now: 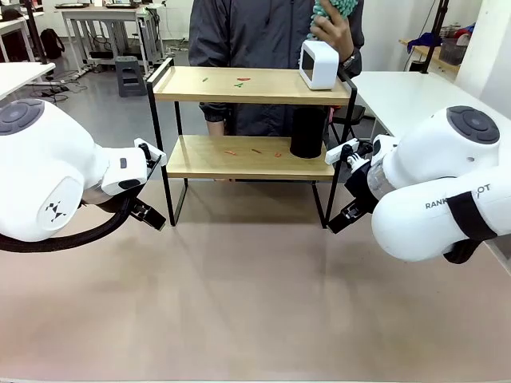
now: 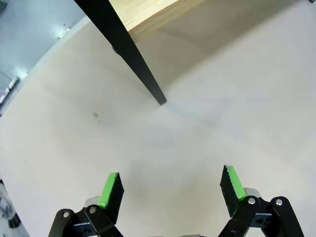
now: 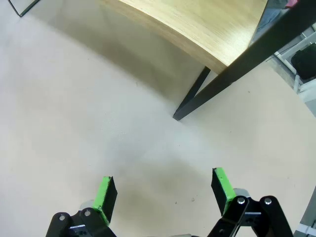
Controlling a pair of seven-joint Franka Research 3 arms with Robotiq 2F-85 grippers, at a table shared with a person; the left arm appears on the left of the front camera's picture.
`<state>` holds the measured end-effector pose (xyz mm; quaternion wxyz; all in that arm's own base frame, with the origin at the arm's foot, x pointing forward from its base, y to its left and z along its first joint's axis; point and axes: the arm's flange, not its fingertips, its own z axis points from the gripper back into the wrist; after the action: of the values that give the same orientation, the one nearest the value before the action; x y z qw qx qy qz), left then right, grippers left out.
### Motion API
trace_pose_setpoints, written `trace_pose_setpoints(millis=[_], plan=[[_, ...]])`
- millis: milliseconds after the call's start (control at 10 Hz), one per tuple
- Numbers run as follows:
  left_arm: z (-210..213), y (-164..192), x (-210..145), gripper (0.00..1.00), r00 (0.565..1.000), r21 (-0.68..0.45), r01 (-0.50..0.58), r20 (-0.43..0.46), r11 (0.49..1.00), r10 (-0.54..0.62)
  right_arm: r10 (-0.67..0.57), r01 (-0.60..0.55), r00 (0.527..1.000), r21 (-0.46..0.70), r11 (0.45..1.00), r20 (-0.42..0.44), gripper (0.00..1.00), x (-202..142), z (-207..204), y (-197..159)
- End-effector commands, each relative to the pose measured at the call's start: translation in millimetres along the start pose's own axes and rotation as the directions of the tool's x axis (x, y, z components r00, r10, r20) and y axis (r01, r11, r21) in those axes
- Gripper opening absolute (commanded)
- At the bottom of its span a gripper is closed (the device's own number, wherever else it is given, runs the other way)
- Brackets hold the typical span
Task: Clean the shelf.
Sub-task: Pick up the Duster from the human.
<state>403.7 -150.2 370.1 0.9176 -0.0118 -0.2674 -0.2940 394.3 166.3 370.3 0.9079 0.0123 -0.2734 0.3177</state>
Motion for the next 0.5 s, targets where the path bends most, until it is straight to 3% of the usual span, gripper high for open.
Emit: trace_pose_setpoints(millis=[0, 200, 300, 400], plan=[[0.1, -0.1, 0.1, 1.0, 1.0, 0.0, 0.001, 0.0, 1.0, -0.001, -0.001, 0.001, 1.0, 0.0, 1.0, 0.0, 1.0, 0.0, 0.0, -0.1], [0.0, 0.0, 0.0, 1.0, 1.0, 0.0, 0.0, 0.0, 1.0, 0.0, 0.0, 0.0, 1.0, 0.0, 1.0, 0.0, 1.0, 0.0, 0.0, 0.0], [31.3, -12.5, 5.4, 1.0, 0.999, -0.162, 0.05, -0.009, 0.986, -0.052, 0.031, -0.009, 0.986, 0.133, 0.991, -0.164, 1.0, 8.1, 27.5, 11.6], [80.1, -10.1, -0.1, 1.0, 0.998, -0.266, -0.017, -0.061, 0.964, 0.001, -0.116, 0.148, 0.98, 0.203, 0.968, -0.16, 1.0, 4.9, 89.0, 11.0]])
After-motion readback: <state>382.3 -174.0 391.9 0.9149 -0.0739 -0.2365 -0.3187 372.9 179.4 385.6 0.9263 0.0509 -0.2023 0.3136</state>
